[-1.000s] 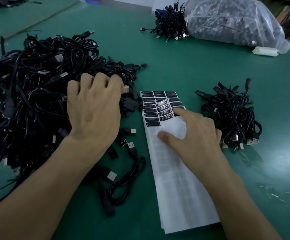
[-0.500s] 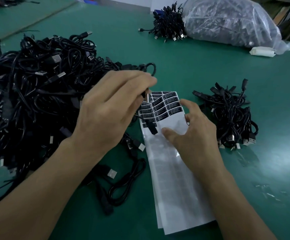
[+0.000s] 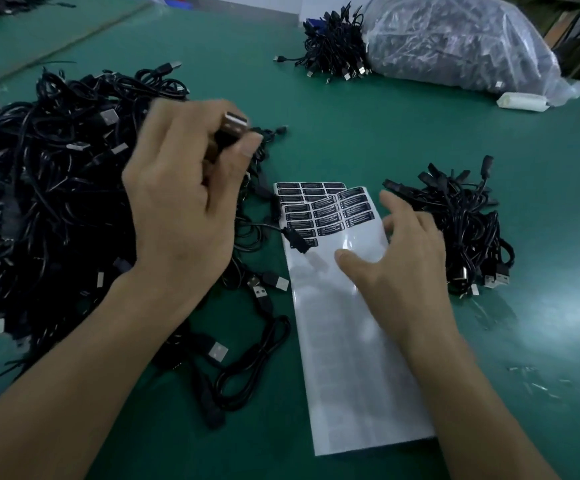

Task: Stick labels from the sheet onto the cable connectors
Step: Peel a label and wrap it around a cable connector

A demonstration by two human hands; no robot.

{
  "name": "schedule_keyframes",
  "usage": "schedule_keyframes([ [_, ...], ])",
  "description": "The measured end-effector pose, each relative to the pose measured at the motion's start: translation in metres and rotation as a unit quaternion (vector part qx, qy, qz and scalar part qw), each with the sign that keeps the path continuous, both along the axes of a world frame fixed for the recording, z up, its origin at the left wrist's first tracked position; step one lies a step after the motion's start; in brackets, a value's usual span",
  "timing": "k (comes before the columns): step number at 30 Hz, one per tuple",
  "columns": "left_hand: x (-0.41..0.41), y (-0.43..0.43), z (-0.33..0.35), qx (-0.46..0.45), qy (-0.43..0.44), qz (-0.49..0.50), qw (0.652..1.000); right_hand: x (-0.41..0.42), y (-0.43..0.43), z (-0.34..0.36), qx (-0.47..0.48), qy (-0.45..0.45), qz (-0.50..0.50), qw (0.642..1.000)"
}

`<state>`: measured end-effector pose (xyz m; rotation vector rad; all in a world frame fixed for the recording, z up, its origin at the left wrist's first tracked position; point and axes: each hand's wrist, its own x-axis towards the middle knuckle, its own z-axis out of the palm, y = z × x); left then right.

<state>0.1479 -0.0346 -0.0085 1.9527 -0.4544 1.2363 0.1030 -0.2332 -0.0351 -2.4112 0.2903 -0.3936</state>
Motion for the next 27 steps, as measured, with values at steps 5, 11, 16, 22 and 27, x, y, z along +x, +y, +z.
schedule_keyframes([
  [5,-0.001,0.002,-0.006,0.101,0.104,-0.021,0.989,-0.003,0.012,0.004,-0.146,-0.061,0.088,0.984],
  [11,0.0,0.004,-0.01,0.097,0.163,-0.036,0.981,0.001,0.027,0.002,-0.226,0.025,0.263,0.937],
  [16,0.0,0.004,-0.011,0.125,0.126,0.009,0.984,0.005,0.032,0.001,-0.129,-0.086,0.263,0.952],
  [22,0.001,0.013,-0.005,0.152,0.169,0.105,0.968,-0.001,0.027,0.005,0.127,-0.186,0.235,0.945],
  [27,0.005,0.015,-0.005,0.231,0.235,0.167,0.929,-0.001,0.02,0.014,0.309,-0.256,0.166,0.901],
])
